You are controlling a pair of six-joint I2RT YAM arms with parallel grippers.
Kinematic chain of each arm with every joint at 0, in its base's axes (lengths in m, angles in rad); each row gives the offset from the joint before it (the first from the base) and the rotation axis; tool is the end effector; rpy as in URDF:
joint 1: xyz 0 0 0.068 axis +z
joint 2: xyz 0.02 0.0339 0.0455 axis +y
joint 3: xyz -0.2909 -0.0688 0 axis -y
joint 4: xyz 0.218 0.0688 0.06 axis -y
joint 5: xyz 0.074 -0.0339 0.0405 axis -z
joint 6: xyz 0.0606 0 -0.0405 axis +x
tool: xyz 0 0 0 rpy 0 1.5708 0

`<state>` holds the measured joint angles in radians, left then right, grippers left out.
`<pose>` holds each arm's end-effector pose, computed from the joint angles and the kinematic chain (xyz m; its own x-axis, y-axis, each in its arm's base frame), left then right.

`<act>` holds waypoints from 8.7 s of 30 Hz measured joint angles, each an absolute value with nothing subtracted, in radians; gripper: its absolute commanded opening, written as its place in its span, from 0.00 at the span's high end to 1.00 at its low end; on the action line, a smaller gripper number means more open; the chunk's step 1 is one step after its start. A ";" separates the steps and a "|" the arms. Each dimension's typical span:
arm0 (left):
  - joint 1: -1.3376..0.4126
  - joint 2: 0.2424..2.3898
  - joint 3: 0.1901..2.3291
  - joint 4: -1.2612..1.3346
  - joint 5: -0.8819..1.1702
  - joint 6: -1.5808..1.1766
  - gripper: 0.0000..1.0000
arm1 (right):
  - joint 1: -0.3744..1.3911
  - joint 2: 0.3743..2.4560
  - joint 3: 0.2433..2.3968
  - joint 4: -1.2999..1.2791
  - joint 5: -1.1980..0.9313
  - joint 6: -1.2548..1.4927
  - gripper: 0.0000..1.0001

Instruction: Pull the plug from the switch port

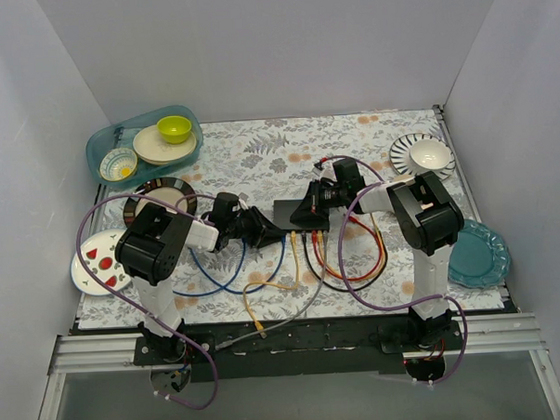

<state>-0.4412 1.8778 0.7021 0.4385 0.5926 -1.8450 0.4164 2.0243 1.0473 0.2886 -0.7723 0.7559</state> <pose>0.2923 -0.1755 0.1292 -0.5363 -0.6298 0.5619 -0.7823 0.1210 -0.6110 0.3577 0.2044 0.1533 -0.9596 0.1129 -0.2579 -0.1709 0.4943 0.8523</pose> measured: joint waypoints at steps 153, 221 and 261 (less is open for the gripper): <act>-0.441 1.997 0.940 0.187 0.658 -1.889 0.87 | 0.394 2.025 0.999 0.423 -0.736 0.875 0.92; -0.520 1.945 0.967 0.194 0.545 -1.710 0.57 | 0.333 2.004 0.984 0.392 -0.718 0.860 0.93; -0.535 2.031 0.996 0.226 0.592 -1.953 0.94 | 0.320 2.004 0.992 0.376 -0.715 0.858 0.94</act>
<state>-0.5354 2.0312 0.9958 0.2260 0.5922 -1.9533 0.3199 2.0037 0.9916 0.3763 -0.7155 0.8577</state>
